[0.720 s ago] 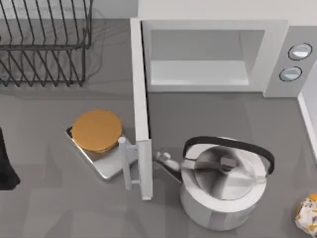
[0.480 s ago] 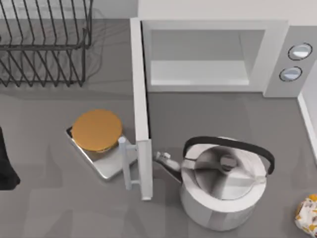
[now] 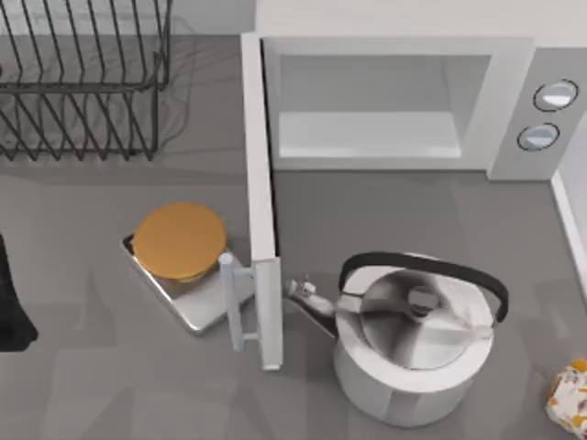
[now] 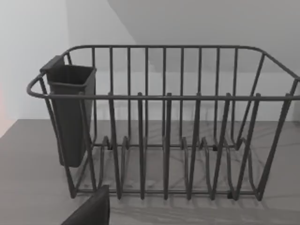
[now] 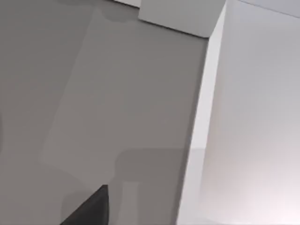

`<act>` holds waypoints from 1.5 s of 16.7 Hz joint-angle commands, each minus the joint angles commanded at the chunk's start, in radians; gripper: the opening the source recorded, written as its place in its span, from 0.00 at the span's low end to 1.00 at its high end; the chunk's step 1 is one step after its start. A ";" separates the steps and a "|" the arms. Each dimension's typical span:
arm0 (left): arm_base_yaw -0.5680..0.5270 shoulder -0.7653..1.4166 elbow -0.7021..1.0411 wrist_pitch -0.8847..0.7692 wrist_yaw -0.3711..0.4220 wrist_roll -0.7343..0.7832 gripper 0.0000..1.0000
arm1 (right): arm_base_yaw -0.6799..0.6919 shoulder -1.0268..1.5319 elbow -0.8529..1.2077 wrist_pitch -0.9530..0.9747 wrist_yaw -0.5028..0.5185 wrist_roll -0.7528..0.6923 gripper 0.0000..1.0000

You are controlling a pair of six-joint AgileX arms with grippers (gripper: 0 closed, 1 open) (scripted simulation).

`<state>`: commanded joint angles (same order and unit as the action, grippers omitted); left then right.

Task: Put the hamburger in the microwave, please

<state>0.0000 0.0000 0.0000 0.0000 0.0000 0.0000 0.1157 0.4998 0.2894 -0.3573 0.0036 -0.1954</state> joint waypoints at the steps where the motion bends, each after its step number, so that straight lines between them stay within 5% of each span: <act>1: 0.000 0.000 0.000 0.000 0.000 0.000 1.00 | 0.018 0.079 0.044 -0.056 0.001 -0.030 1.00; 13: 0.000 0.000 0.000 0.000 0.000 0.000 1.00 | 0.193 0.854 0.478 -0.594 0.002 -0.322 1.00; 25: 0.000 0.000 0.000 0.000 0.000 0.000 1.00 | 0.143 0.898 0.416 -0.524 0.004 -0.394 1.00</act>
<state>0.0000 0.0000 0.0000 0.0000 0.0000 0.0000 0.2585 1.3975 0.7058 -0.8811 0.0072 -0.5896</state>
